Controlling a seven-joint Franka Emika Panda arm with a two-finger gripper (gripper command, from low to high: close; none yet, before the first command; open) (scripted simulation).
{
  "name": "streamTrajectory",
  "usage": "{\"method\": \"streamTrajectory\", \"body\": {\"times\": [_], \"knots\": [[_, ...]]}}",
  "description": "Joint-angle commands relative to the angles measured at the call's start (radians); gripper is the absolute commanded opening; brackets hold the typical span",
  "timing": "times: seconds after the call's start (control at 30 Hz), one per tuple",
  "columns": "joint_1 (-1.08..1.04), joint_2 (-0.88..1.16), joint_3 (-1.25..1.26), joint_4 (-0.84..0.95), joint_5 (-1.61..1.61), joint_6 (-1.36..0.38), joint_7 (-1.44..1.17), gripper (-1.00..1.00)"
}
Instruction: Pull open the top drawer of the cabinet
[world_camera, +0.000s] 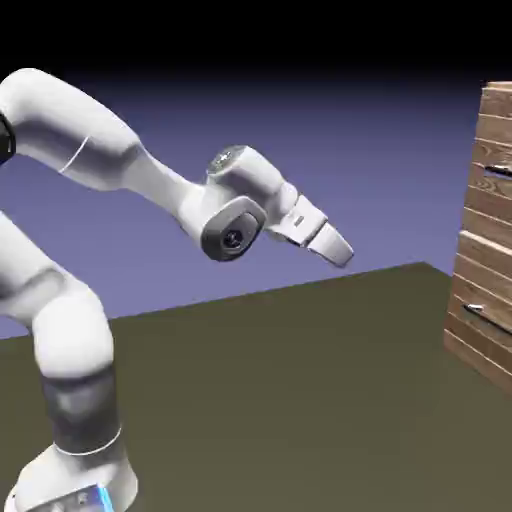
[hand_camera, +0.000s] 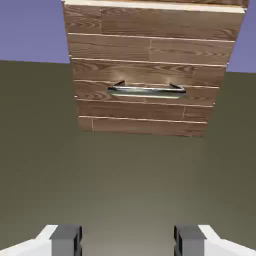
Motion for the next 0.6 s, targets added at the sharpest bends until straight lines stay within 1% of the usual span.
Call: {"method": "streamTrajectory", "body": {"times": [0.0, 0.57], "knots": [[-0.013, 0.025, 0.022, 0.017, -0.034, -0.005, -0.044, 0.00], [-0.225, 0.450, 0.391, 0.311, -0.612, -0.093, -0.783, 0.00]]}}
